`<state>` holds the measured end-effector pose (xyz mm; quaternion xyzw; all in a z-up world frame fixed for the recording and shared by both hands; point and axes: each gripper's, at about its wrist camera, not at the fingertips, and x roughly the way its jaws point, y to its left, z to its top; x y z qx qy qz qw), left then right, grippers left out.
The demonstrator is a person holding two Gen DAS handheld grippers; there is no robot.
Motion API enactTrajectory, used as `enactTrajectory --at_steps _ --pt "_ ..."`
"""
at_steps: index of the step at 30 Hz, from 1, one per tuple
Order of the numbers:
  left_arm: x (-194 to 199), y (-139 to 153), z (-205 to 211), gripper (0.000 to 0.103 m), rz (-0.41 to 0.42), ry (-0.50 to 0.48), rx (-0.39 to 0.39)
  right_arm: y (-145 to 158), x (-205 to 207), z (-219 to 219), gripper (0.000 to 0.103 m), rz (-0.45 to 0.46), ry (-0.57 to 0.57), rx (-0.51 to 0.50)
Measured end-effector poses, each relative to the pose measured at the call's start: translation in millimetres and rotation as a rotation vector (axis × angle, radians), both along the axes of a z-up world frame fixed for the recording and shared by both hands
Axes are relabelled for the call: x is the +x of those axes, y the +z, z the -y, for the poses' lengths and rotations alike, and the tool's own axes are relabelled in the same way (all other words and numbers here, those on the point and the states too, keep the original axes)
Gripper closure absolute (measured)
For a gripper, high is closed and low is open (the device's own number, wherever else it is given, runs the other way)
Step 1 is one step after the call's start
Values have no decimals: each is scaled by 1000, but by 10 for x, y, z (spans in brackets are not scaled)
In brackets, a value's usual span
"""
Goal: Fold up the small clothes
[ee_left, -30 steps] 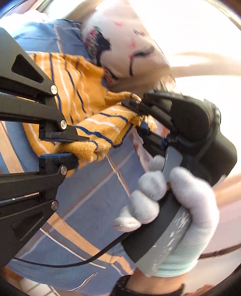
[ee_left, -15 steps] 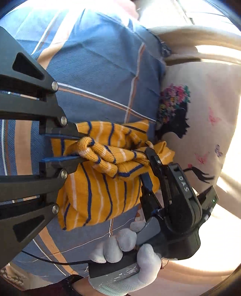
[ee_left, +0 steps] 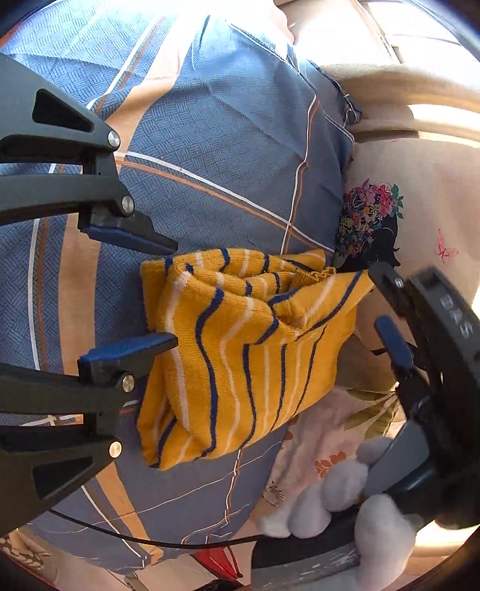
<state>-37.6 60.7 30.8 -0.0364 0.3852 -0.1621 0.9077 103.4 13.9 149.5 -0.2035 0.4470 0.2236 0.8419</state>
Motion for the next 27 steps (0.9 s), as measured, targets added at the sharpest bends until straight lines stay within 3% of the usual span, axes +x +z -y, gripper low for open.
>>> enactTrajectory --at_steps 4,7,10,12,13,14,16,18,22,24,26,27 --pt "-85 15 -71 60 4 17 7 -342 -28 -417 44 19 136 -208" --pt "-164 36 -133 52 -1 30 6 -623 127 -482 46 44 126 -403" --pt "-203 35 -167 52 -3 52 43 -784 265 -378 59 35 84 -530" --pt "-207 28 -193 52 -2 62 60 -798 273 -279 70 10 64 -533" --pt "-198 19 -213 52 -2 65 61 -798 255 -250 82 7 62 -535" --pt "-190 10 -231 52 -5 69 60 -770 237 -228 85 23 53 -529" --pt "-168 -12 -272 52 -14 75 52 -631 201 -251 89 65 20 -470" --pt "-170 -30 -305 52 -20 80 47 -337 186 -153 92 101 -38 -309" --pt "-163 -41 -369 52 -31 99 40 210 251 292 102 157 -205 186" --pt "-146 -46 -382 52 -43 106 37 236 362 506 101 110 -303 365" --pt "-149 -37 -391 52 -49 108 34 71 462 404 99 1 -284 329" --pt "-158 -28 -401 52 -47 110 35 16 455 326 99 0 -264 286"
